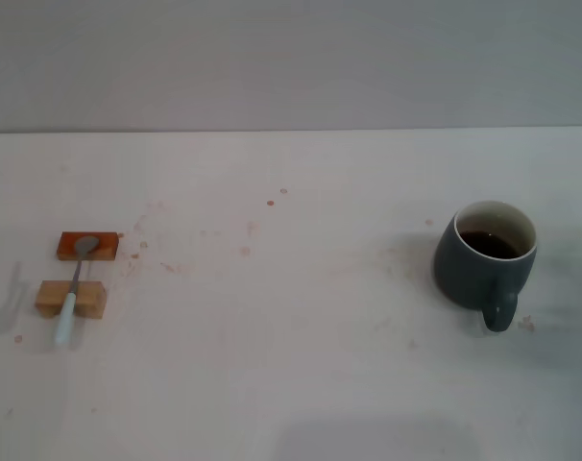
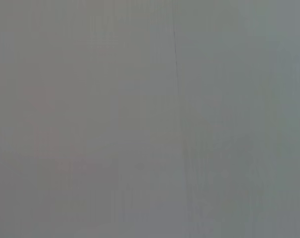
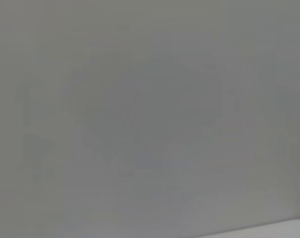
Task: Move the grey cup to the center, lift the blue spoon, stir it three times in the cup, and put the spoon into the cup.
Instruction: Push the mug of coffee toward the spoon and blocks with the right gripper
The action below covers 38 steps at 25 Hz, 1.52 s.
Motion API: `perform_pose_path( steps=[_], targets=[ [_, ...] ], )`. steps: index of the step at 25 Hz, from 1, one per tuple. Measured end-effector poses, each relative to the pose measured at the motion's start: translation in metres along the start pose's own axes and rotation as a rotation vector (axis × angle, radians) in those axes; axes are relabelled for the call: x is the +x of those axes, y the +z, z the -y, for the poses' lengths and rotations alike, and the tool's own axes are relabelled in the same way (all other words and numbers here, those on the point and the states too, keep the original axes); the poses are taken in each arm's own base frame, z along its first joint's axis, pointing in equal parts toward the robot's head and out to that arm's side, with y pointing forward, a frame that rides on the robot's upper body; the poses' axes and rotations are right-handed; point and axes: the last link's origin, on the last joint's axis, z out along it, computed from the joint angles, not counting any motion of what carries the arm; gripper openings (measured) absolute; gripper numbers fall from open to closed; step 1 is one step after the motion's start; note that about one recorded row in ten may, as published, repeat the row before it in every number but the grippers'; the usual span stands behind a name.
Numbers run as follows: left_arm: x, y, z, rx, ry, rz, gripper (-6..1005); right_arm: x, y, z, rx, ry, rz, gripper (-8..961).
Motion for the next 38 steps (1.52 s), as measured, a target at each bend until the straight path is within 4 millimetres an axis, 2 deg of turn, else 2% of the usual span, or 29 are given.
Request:
perform_pose_path(
  steps=[2, 12, 32, 38],
  targets=[
    [0.001, 0.001, 0.000, 0.000, 0.000, -0.003, 811, 0.004, -0.001, -0.008, -0.039, -0.011, -0.022, -1],
    [0.001, 0.005, -0.001, -0.003, 0.001, -0.005, 810, 0.008, -0.002, -0.026, -0.110, -0.016, -0.050, -1],
    [0.003, 0.009, -0.001, -0.003, 0.000, -0.014, 807, 0.014, -0.001, -0.044, -0.187, -0.038, -0.104, -2],
    [0.003, 0.009, -0.001, -0.004, 0.000, -0.016, 807, 0.017, -0.002, -0.056, -0.239, -0.049, -0.122, -2]
  ],
)
